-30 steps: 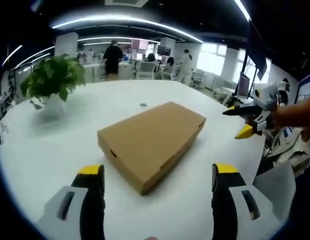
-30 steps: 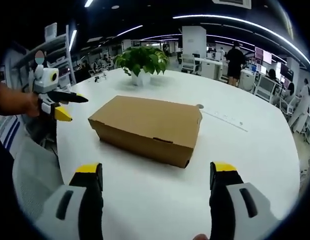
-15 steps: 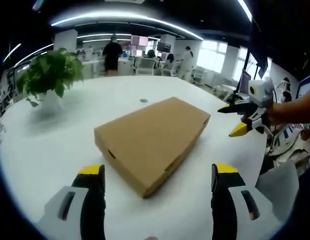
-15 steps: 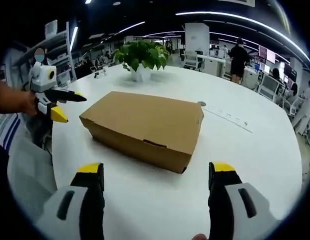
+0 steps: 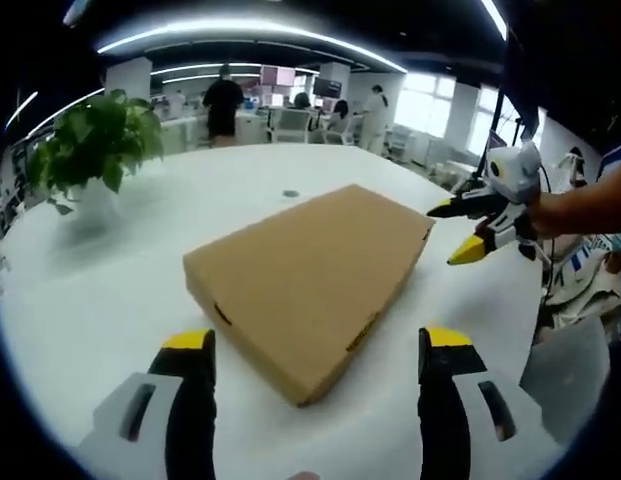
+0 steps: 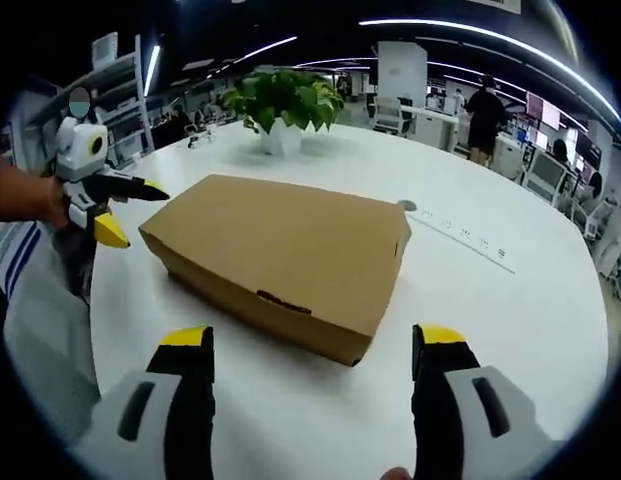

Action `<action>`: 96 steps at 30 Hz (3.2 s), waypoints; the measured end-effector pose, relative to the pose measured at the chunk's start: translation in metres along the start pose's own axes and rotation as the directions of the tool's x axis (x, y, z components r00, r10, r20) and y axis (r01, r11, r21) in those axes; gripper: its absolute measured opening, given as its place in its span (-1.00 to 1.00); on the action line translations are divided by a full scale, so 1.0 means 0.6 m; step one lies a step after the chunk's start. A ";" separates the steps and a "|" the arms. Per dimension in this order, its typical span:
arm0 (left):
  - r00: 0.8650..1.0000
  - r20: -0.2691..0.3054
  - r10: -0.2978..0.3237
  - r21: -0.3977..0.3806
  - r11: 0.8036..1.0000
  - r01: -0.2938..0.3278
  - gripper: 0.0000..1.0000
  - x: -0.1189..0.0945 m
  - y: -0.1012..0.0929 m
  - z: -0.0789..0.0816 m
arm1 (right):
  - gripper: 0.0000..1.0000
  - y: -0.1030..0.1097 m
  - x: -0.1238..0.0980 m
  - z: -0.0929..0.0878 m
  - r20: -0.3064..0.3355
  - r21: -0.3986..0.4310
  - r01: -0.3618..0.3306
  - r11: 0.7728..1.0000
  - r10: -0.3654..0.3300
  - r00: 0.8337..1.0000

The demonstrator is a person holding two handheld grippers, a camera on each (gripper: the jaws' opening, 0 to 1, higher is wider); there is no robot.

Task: Operate the shoe box by opening the lid, removing the specified soft item, and placing it in the target area until the item is outside and the box remains undamaged.

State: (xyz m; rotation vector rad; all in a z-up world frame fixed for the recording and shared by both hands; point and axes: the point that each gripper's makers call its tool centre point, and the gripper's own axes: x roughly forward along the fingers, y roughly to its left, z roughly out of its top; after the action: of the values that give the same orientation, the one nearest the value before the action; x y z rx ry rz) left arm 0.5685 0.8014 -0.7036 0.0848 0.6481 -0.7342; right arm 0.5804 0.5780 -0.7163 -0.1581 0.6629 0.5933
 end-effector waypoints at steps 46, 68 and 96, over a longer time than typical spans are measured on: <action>1.000 -0.015 0.010 0.045 0.999 -0.009 0.23 0.021 0.017 -0.014 | 0.06 0.003 0.033 0.002 0.000 -0.078 -0.050 0.996 0.050 0.999; 0.999 0.002 -0.050 0.044 0.998 0.050 0.17 -0.009 0.011 -0.024 | -0.01 0.046 -0.006 -0.017 0.001 -0.060 -0.029 0.998 0.029 1.000; 0.995 -0.032 -0.096 0.106 0.989 0.099 0.20 -0.063 -0.013 -0.071 | -0.04 0.143 -0.064 -0.069 0.002 -0.009 0.018 1.000 -0.018 1.000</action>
State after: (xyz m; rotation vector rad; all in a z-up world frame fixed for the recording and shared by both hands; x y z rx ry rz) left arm 0.5203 0.8307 -0.7144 0.1629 0.6420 -0.8637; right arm 0.4856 0.6177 -0.7211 -0.1715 0.6560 0.5792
